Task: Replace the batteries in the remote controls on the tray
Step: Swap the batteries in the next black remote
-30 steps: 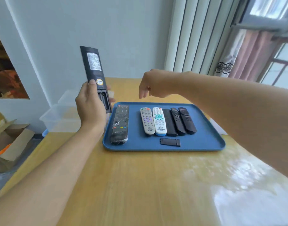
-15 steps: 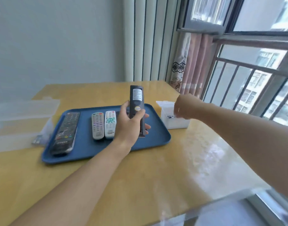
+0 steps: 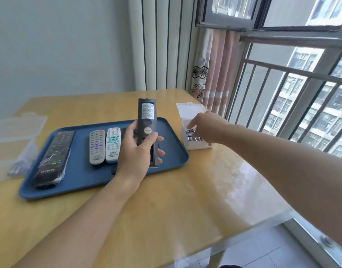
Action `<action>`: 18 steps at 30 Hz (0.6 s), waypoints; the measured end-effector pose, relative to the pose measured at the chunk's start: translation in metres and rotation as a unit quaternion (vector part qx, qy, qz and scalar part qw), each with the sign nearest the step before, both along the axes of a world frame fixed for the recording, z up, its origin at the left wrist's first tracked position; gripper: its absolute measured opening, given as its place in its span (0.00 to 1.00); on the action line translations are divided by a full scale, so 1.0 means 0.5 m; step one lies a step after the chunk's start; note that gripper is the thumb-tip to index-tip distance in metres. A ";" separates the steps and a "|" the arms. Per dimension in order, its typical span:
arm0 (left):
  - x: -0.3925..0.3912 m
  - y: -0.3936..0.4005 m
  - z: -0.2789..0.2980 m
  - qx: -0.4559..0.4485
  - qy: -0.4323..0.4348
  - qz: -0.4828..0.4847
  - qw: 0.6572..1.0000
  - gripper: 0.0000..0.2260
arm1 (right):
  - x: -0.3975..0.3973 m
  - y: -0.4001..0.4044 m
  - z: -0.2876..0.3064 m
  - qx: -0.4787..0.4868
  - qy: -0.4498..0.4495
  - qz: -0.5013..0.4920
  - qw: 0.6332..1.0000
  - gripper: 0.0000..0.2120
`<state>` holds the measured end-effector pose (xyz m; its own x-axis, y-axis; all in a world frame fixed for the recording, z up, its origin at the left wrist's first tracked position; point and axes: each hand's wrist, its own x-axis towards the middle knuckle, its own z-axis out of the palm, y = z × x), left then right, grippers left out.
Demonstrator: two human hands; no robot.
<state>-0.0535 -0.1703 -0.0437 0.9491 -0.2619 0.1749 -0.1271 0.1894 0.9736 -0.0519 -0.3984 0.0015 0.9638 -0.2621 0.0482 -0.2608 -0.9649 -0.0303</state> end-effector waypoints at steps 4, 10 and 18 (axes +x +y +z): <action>-0.001 0.005 0.001 -0.011 -0.001 0.013 1.000 0.17 | 0.019 -0.002 -0.005 -0.048 0.020 -0.001 0.999 0.21; 0.001 0.006 -0.001 -0.018 -0.001 0.026 0.999 0.18 | 0.028 0.015 0.005 -0.124 0.092 0.044 0.987 0.19; 0.005 0.006 -0.001 -0.013 0.011 0.030 0.999 0.18 | 0.065 0.010 0.003 -0.156 0.142 0.077 0.974 0.13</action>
<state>-0.0512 -0.1673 -0.0442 0.9668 -0.1991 0.1602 -0.1182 0.2077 0.9710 -0.0196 -0.3936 0.0030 0.9767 -0.1283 -0.1722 -0.0671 -0.9441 0.3228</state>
